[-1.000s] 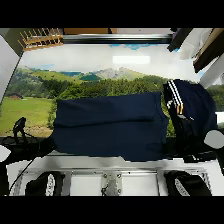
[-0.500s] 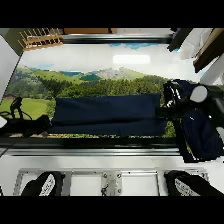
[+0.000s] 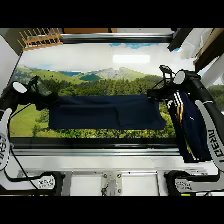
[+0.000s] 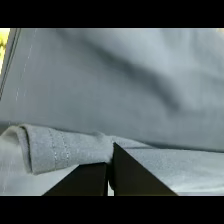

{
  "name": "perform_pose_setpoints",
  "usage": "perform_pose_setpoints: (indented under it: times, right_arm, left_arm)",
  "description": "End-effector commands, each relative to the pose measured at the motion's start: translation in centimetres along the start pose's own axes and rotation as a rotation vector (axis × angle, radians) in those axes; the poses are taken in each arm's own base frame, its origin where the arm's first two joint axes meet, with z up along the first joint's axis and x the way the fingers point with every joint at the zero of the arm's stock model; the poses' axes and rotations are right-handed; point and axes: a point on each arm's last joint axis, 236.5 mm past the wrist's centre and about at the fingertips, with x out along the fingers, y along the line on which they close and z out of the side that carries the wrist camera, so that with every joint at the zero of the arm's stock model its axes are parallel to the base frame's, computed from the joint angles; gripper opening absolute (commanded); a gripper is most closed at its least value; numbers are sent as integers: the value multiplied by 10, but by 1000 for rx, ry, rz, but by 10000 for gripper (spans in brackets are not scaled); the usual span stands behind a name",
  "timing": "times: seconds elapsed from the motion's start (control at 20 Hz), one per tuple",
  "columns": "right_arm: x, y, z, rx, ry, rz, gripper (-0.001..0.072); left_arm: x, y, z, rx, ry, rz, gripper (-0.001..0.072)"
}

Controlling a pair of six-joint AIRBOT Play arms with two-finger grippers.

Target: Fold the clothes and pants, and hang the long-sleeved shirts on hangers.

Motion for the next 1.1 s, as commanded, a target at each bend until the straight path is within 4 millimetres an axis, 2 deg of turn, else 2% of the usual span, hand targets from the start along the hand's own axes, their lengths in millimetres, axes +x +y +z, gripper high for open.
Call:
perform_pose_setpoints:
  times: [0.0, 0.1, 0.15, 0.2, 0.25, 0.3, 0.4, 0.45, 0.6, 0.75, 0.8, 0.85, 0.9, 1.05]
  right_arm:
    - [17, 2, 27, 20, -86, 22, 18]
    - [22, 10, 33, 49, -105, 63, 22]
    - [24, 15, 35, 57, -112, 85, 58]
    - [24, 21, 38, 46, -122, 114, 316]
    - [23, 27, 42, 36, -136, 140, 627]
    - [20, 32, 45, 17, -151, 160, 673]
    - [6, 30, 54, -11, -178, 179, 673]
    - [-4, 23, 55, -24, -186, 179, 673]
    - [-25, -20, 35, -64, -115, 163, 673]
    - [-23, -76, -6, 26, 12, 168, 673]
    - [-18, -95, -19, 81, 36, 171, 673]
    - [-14, -109, -30, 128, 48, 185, 674]
    - [-9, -119, -42, 177, 59, 214, 674]
    - [10, -132, -65, 269, 81, 298, 674]
  left_arm:
    - [26, -6, 30, 22, 10, -4, 11]
    - [31, -11, 37, 33, 26, -9, 11]
    - [30, -13, 43, 37, 16, -11, 44]
    - [28, -16, 48, 44, 4, -14, 346]
    - [24, -19, 55, 48, -19, -17, 634]
    - [18, -23, 61, 48, -35, -21, 609]
    - [-1, -33, 71, 64, -48, -32, 609]
    - [-13, -39, 70, 80, -39, -36, 608]
    - [-38, -58, 57, 131, -32, -45, 607]
    - [-41, -82, 32, 179, -67, -59, 604]
    - [-37, -90, 21, 195, -69, -63, 381]
    - [-31, -99, 10, 218, -75, -69, 1]
    - [-25, -109, -1, 241, -77, -75, 10]
    - [-6, -139, -39, 294, -44, -95, 11]
